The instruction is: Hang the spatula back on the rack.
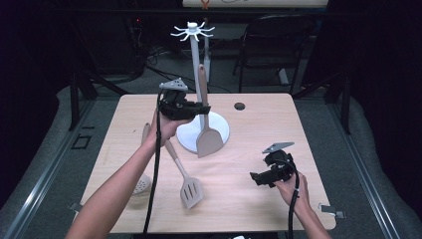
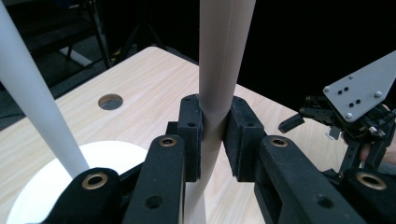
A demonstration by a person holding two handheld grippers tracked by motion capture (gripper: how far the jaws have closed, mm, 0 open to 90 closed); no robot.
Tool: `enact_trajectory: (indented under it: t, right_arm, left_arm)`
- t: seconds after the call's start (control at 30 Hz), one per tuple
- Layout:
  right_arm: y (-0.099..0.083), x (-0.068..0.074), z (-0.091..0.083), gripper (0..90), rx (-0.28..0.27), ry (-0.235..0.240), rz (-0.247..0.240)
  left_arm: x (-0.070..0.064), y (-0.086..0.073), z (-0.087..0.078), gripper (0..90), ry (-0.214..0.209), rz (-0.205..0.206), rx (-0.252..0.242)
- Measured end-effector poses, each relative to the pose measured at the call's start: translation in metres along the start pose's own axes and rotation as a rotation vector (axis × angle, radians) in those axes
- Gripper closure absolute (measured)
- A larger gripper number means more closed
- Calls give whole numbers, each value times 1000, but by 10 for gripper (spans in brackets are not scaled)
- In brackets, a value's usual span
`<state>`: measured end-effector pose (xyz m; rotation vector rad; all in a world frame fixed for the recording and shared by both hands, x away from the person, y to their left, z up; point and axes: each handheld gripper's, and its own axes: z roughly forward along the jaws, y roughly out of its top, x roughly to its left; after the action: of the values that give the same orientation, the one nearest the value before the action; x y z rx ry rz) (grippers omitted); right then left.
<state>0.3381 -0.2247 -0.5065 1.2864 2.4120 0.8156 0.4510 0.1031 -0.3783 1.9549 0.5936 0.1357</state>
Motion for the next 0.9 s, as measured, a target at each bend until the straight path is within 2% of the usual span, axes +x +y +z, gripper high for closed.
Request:
enact_trajectory:
  t: [0.33,0.6,0.9]
  right_arm:
    - [0,0,1,24,5,5,0]
    - [-1,-2,1,25,7,7,2]
    - [-1,-3,1,25,7,7,9]
  left_arm:
    - [10,13,-4,774,15,2,0]
    - [18,24,0,774,1,7,15]
    - [20,38,-1,773,-8,26,11]
